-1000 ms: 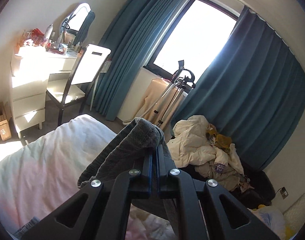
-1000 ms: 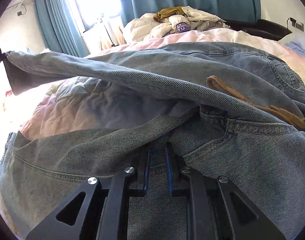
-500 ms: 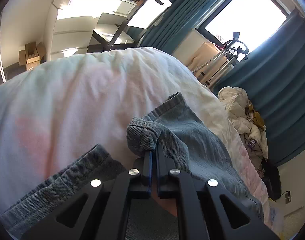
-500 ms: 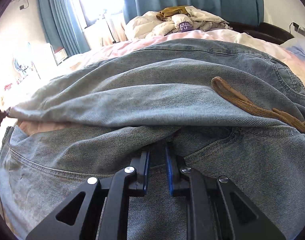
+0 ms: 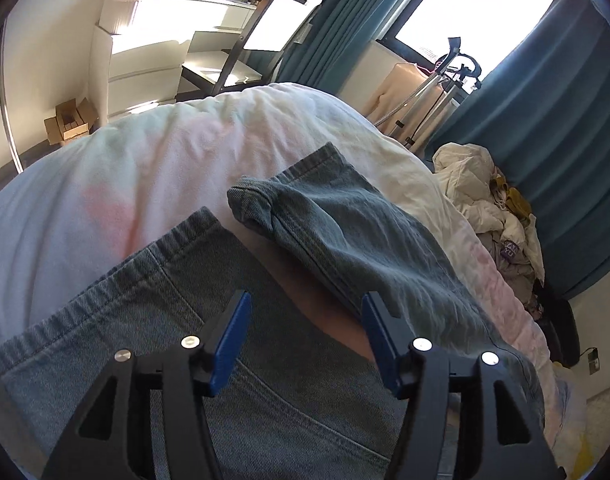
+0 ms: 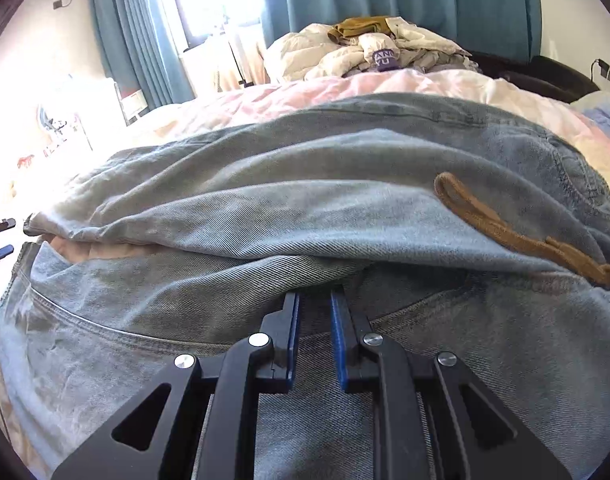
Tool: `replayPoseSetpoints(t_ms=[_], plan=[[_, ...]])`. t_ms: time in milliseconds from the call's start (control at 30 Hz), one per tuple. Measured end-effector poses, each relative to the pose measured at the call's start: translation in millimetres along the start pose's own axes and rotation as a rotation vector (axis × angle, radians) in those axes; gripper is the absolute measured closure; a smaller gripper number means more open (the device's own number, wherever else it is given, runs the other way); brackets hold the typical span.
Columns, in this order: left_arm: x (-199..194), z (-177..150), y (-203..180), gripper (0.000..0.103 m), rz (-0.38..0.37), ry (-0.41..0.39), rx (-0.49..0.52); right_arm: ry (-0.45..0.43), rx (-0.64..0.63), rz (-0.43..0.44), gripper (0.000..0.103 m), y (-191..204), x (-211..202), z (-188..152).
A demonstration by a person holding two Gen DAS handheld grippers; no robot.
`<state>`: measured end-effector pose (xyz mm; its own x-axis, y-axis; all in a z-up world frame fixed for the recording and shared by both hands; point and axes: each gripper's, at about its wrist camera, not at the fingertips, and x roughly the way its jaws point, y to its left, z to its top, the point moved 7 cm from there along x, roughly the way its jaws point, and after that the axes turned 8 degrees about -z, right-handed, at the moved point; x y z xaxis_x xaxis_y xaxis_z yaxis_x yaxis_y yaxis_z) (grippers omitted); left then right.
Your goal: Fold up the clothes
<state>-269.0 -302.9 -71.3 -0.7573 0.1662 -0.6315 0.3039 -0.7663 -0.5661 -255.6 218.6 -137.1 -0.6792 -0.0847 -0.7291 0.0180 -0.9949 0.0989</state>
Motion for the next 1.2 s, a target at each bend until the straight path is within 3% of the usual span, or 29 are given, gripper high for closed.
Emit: replayPoseSetpoints(t_ms=[167,233,300,433,567,800,967,1200], plan=[[12,-44,-37,0.044,-0.107,0.073,-0.045,-0.011,-0.025,0.048,0.087,6,-13,5],[25,-61,-50,0.044,-0.16,0.084,-0.099,-0.027,-0.054,0.062,0.076,9,-20,5],[43,-75,-59,0.044,-0.199,0.106,-0.157,-0.05,-0.086,0.067,0.072,13,-27,6],[74,-90,-67,0.044,-0.138,0.107,-0.145,-0.099,-0.2,0.093,0.066,36,-34,11],[100,-82,-65,0.044,-0.186,0.121,-0.15,-0.132,-0.407,0.091,0.064,72,-24,10],[122,-61,-65,0.044,-0.175,0.131,-0.174,-0.103,-0.551,0.047,0.062,109,29,15],[135,-52,-75,0.044,-0.114,0.132,-0.146,-0.087,-0.629,0.027,0.062,124,51,21],[149,-47,-88,0.044,-0.018,0.136,-0.052,-0.099,-0.624,-0.04,0.068,127,64,27]])
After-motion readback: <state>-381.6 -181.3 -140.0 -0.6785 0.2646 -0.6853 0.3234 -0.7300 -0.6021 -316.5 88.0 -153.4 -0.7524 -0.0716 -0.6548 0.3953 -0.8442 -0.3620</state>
